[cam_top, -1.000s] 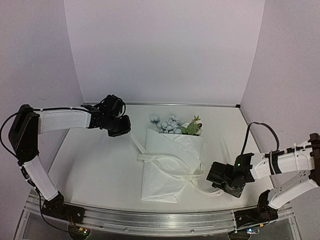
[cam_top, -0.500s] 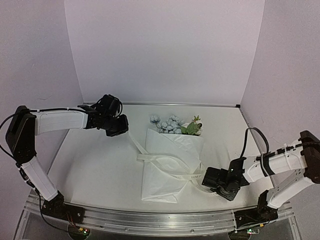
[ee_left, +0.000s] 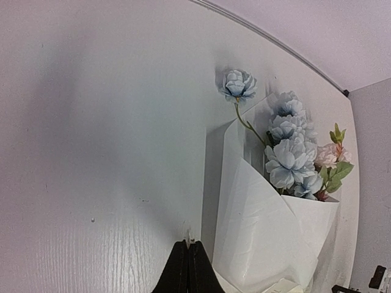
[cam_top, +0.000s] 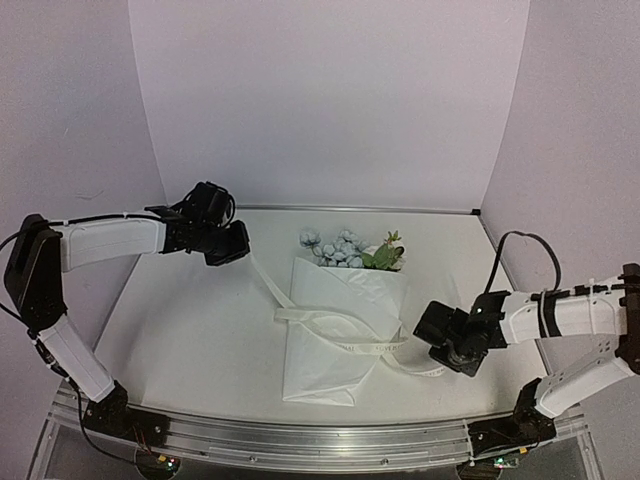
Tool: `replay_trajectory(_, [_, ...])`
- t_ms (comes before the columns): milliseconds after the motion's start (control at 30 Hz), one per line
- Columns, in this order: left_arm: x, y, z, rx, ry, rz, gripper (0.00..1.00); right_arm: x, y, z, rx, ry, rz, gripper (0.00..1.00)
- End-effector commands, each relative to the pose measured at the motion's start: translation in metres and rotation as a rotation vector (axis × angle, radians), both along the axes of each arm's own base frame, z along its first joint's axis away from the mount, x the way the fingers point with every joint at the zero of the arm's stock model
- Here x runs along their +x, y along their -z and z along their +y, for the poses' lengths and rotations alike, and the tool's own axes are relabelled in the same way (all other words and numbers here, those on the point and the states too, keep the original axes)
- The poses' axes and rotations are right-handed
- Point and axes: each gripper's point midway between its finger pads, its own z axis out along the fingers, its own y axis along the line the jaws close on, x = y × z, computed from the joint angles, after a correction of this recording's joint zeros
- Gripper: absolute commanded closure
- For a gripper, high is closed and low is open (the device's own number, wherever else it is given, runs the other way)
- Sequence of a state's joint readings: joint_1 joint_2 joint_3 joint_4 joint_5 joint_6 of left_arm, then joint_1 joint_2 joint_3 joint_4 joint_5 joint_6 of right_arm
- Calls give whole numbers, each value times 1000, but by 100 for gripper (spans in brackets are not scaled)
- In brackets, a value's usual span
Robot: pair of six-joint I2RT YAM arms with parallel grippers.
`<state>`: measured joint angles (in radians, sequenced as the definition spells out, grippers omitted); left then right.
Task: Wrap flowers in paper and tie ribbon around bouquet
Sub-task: Cross the ribbon over the folded bouquet.
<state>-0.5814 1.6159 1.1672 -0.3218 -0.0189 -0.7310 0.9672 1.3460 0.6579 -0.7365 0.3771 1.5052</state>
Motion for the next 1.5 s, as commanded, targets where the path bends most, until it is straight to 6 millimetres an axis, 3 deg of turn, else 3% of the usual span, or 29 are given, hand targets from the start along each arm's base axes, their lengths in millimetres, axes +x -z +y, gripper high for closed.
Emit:
replay_trajectory(0, [7, -41, 6, -42, -3, -86, 100, 25, -30, -16, -84, -66, -16, 100])
replay_trajectory(300, [8, -30, 43, -31, -85, -51, 100, 57, -36, -40, -74, -10, 62, 100])
replay_trajectory(667, [-7, 40, 117, -85, -264, 120, 100, 99, -52, -67, -98, 27, 110, 100])
replay_trajectory(900, [-7, 65, 148, -160, -374, 176, 100, 100, -44, -91, -114, 58, 185, 100])
replay_trajectory(1133, [-11, 81, 156, -154, -422, 210, 100, 100, -43, -115, -153, 89, 225, 100])
replay_trajectory(1300, [-20, 98, 174, -161, -494, 251, 100, 96, -45, -138, -213, 108, 275, 100])
replay_trajectory(1467, [-25, 114, 179, -206, -532, 281, 100, 100, -36, -128, -124, 91, 318, 100])
